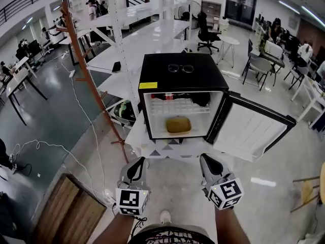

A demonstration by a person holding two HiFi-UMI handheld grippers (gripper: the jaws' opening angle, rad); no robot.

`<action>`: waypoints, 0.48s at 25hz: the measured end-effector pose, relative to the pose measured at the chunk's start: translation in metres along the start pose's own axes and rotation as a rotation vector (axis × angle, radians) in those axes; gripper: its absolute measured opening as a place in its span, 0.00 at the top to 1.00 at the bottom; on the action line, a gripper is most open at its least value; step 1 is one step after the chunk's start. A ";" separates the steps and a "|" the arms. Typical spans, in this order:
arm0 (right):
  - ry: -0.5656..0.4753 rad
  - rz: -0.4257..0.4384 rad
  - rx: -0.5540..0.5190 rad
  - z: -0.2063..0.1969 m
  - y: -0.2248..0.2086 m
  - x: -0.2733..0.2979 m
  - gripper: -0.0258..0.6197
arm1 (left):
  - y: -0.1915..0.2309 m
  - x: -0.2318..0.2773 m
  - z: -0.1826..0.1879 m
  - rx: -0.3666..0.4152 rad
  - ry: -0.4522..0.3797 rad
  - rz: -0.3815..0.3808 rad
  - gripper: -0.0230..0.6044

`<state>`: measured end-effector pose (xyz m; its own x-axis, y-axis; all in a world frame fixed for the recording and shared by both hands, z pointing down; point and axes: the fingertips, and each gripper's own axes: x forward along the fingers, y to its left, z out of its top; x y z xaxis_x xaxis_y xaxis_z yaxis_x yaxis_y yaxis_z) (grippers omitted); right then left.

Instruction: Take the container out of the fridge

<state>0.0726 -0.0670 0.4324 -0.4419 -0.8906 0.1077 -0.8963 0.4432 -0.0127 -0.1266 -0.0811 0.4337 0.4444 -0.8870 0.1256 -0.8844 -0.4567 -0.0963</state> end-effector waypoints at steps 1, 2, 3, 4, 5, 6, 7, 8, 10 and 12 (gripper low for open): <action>-0.007 -0.006 -0.001 0.002 0.000 0.004 0.92 | 0.003 0.002 0.001 0.003 -0.001 -0.003 0.96; -0.013 -0.013 -0.003 0.004 -0.001 0.008 0.92 | 0.006 0.005 0.000 0.005 -0.002 -0.006 0.96; -0.020 -0.021 -0.006 0.006 -0.002 0.011 0.92 | 0.009 0.007 0.000 0.007 -0.003 -0.008 0.96; -0.026 -0.030 -0.010 0.008 -0.003 0.014 0.92 | 0.012 0.010 0.000 0.007 -0.006 -0.009 0.96; -0.029 -0.038 -0.016 0.009 -0.003 0.017 0.92 | 0.015 0.012 0.000 0.006 -0.007 -0.011 0.96; -0.029 -0.044 -0.021 0.010 -0.003 0.019 0.92 | 0.018 0.015 0.000 0.004 -0.009 -0.013 0.96; -0.027 -0.050 -0.024 0.011 -0.003 0.021 0.92 | 0.019 0.017 -0.001 0.001 -0.009 -0.018 0.96; -0.024 -0.056 -0.028 0.012 -0.004 0.022 0.92 | 0.020 0.020 -0.002 -0.003 -0.007 -0.025 0.96; -0.022 -0.070 -0.037 0.016 -0.005 0.022 0.92 | 0.020 0.026 -0.002 -0.011 -0.009 -0.042 0.96; -0.030 -0.089 -0.049 0.022 -0.009 0.021 0.92 | 0.018 0.031 0.002 -0.013 -0.023 -0.061 0.96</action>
<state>0.0705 -0.0918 0.4127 -0.3618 -0.9291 0.0766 -0.9297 0.3657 0.0442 -0.1287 -0.1175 0.4340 0.5008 -0.8588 0.1081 -0.8571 -0.5095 -0.0762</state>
